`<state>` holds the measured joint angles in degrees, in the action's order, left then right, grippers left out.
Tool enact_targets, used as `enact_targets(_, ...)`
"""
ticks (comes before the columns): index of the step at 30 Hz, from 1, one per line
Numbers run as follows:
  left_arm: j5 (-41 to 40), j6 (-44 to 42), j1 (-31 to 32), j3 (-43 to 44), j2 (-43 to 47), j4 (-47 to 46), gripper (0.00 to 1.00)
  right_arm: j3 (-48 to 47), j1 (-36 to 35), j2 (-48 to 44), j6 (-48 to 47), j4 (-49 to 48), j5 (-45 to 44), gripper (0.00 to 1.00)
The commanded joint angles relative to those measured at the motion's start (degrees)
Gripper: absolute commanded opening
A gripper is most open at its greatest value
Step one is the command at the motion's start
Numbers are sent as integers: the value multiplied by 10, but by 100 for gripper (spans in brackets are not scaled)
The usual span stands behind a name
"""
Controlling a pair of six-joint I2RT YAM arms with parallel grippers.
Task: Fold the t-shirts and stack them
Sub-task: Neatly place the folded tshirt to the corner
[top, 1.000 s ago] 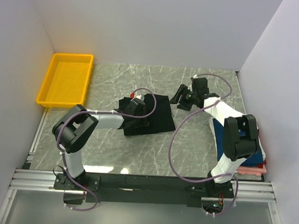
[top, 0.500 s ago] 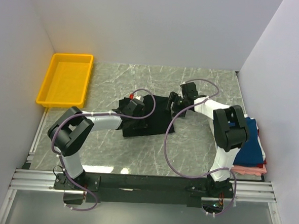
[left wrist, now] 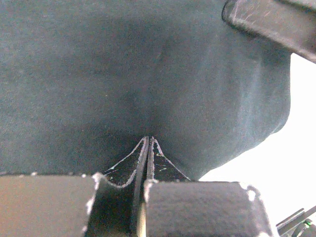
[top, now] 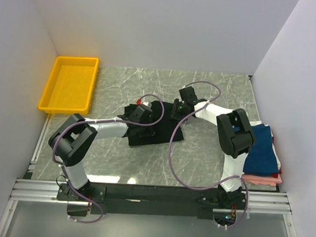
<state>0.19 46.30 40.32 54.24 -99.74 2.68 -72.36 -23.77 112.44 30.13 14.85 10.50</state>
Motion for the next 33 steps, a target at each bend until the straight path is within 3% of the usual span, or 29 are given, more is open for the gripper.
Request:
enact_targets(1,6,-7,-3,10,36,24,5,-8,-18,19,14,45,-59,27)
enact_targets(2,3,-6,-4,11,39,29,5,-9,-21,19,17,48,-68,17)
enact_targets(3,3,-5,-8,15,49,34,5,-9,-21,18,19,54,-86,0)
enact_targets(14,10,-20,-50,48,154,101,5,-37,-8,-50,127,155,-271,0)
enact_targets(18,20,-27,-57,55,169,111,5,-92,11,-43,178,266,-340,0)
enact_targets(27,49,-46,-65,83,170,132,5,-262,113,-21,288,490,-391,0)
enact_targets(33,71,-53,-67,104,168,142,5,-303,179,-67,326,557,-385,0)
